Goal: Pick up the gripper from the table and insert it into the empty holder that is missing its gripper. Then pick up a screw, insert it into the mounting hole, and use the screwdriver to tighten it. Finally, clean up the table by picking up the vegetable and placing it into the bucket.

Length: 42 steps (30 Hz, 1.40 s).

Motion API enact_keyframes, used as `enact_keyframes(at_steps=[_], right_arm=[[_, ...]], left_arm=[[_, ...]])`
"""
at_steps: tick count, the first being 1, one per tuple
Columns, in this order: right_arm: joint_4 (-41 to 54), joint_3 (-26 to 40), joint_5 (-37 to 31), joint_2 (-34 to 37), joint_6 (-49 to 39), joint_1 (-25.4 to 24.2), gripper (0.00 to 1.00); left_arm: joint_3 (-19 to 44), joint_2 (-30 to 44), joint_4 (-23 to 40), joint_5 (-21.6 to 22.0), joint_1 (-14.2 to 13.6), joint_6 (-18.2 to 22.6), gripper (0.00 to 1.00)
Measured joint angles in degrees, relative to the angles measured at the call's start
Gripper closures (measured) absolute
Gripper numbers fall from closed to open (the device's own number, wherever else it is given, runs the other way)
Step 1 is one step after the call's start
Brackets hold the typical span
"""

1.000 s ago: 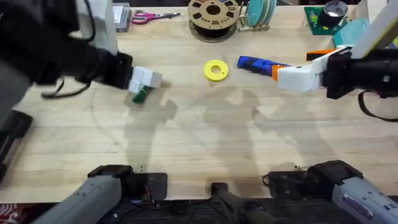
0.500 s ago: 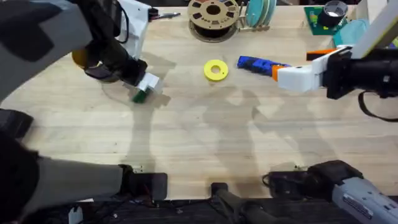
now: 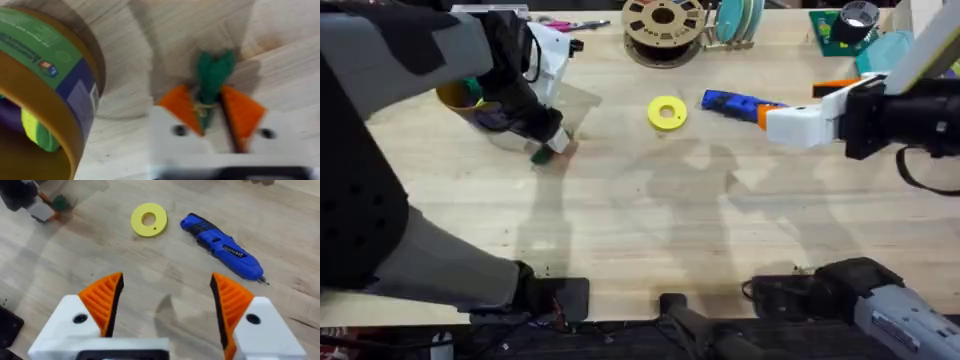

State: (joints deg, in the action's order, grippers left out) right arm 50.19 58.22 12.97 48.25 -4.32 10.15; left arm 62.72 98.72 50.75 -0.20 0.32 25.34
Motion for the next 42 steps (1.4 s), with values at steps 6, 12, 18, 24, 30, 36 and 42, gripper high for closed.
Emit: enact_keyframes(at_steps=[6,12,18,24,30,36,42], right_arm=[[0.00,0.00,0.00,-0.01,0.00,0.00,0.006],[0.00,0.00,0.00,0.00,0.00,0.00,0.006],[-0.02,0.00,0.00,0.00,0.00,0.00,0.006],[-0.24,0.00,0.00,0.00,0.00,0.00,0.006],[-0.26,0.00,0.00,0.00,0.00,0.00,0.006],[-0.28,0.00,0.00,-0.01,0.00,0.00,0.006],[-0.33,0.00,0.00,-0.02,0.00,0.00,0.006]], left_arm=[[0.00,0.00,-0.01,0.01,0.00,0.25,0.983],[0.02,-0.17,0.20,-0.25,0.00,-0.32,0.983],[2.08,-4.83,3.48,-0.16,0.00,-2.31,0.983],[8.92,-15.04,6.30,2.60,0.24,-6.13,0.983],[15.59,-21.19,5.59,4.39,4.84,-8.73,0.984],[16.87,-20.61,-1.53,4.05,12.36,-9.55,0.984],[16.87,-15.14,-6.55,1.70,16.80,-9.77,0.985]])
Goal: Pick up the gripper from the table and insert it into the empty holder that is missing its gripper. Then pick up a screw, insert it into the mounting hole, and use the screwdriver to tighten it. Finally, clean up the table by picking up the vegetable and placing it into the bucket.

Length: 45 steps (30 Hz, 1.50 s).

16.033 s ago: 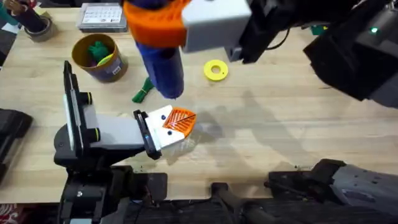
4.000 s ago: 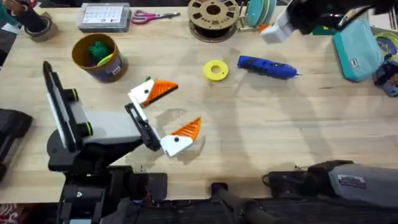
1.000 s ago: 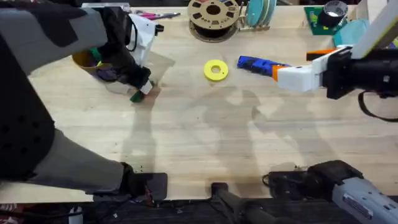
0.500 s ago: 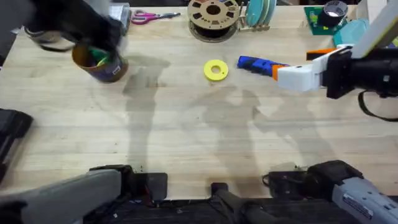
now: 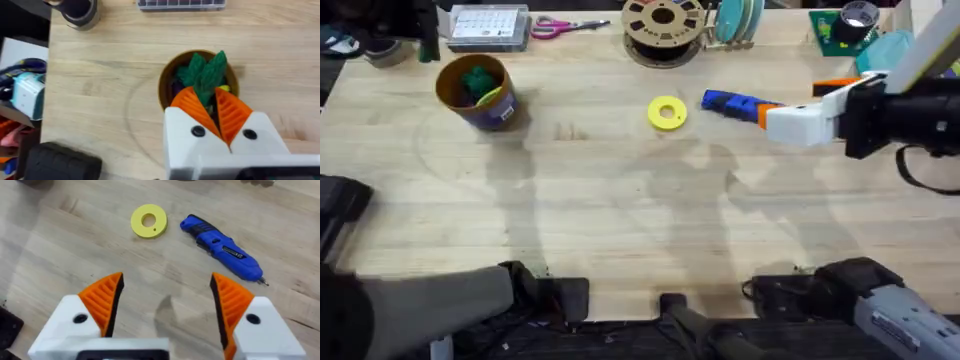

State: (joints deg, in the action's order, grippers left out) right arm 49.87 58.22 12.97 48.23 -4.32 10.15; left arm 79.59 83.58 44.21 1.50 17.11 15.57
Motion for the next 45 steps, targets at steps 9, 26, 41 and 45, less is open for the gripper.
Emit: enact_keyframes(at_steps=[9,26,41,45], right_arm=[[-0.02,0.00,0.00,0.00,0.00,0.00,0.006],[-0.04,0.00,0.00,0.00,0.00,0.00,0.006],[-0.04,0.00,0.00,0.02,0.00,0.00,0.006],[-0.04,0.00,0.00,0.00,0.00,0.00,0.006]], left_arm=[[0.00,10.25,-0.01,-1.36,0.78,-0.17,0.985],[0.00,11.61,5.99,-1.80,0.78,-0.59,0.015],[0.02,-10.22,20.51,-6.25,-5.18,-2.81,0.015],[0.02,-12.81,22.79,-6.63,-12.12,-5.57,0.015]])
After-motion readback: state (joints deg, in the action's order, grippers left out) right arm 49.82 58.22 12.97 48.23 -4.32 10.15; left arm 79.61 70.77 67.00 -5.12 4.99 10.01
